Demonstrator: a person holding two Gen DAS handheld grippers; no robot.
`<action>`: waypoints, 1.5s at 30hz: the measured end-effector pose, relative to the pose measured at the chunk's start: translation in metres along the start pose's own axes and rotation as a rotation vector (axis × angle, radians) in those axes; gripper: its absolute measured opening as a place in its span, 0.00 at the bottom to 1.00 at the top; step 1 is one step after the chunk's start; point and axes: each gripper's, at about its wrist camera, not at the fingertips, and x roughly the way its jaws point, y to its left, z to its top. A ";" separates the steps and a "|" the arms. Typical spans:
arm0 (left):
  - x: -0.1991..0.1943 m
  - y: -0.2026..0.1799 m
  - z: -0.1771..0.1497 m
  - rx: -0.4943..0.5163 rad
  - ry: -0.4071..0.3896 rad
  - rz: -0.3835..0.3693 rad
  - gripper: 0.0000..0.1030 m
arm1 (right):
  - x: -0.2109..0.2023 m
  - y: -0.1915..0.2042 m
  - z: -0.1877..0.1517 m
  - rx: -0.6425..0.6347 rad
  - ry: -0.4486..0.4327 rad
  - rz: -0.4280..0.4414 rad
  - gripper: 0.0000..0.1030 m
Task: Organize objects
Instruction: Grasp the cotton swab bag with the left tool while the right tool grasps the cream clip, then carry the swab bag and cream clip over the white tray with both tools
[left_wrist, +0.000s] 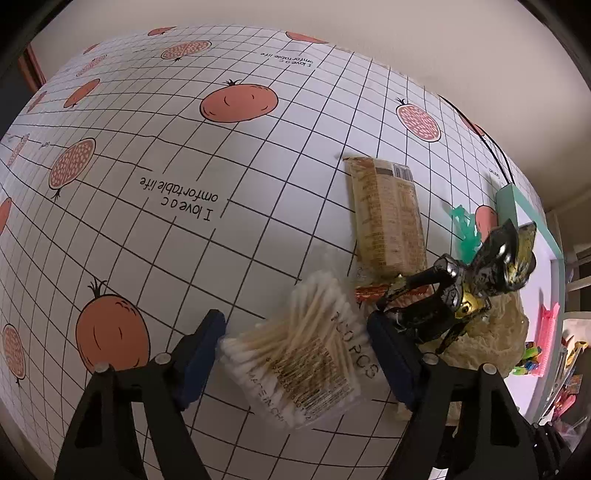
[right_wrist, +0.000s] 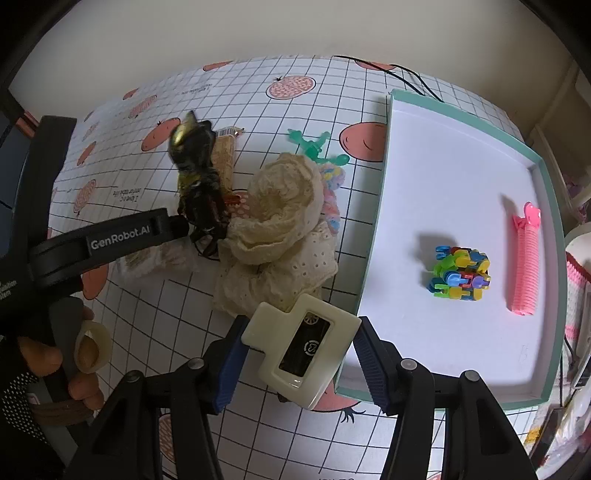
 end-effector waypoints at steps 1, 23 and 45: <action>-0.001 0.000 0.000 0.001 -0.001 0.000 0.75 | 0.000 0.000 0.001 0.001 -0.001 0.001 0.58; -0.013 0.003 -0.001 -0.015 -0.018 -0.003 0.67 | -0.021 -0.013 -0.001 0.037 -0.044 0.006 0.58; -0.065 -0.008 0.001 0.000 -0.119 -0.037 0.67 | -0.048 -0.033 -0.003 0.104 -0.102 -0.012 0.58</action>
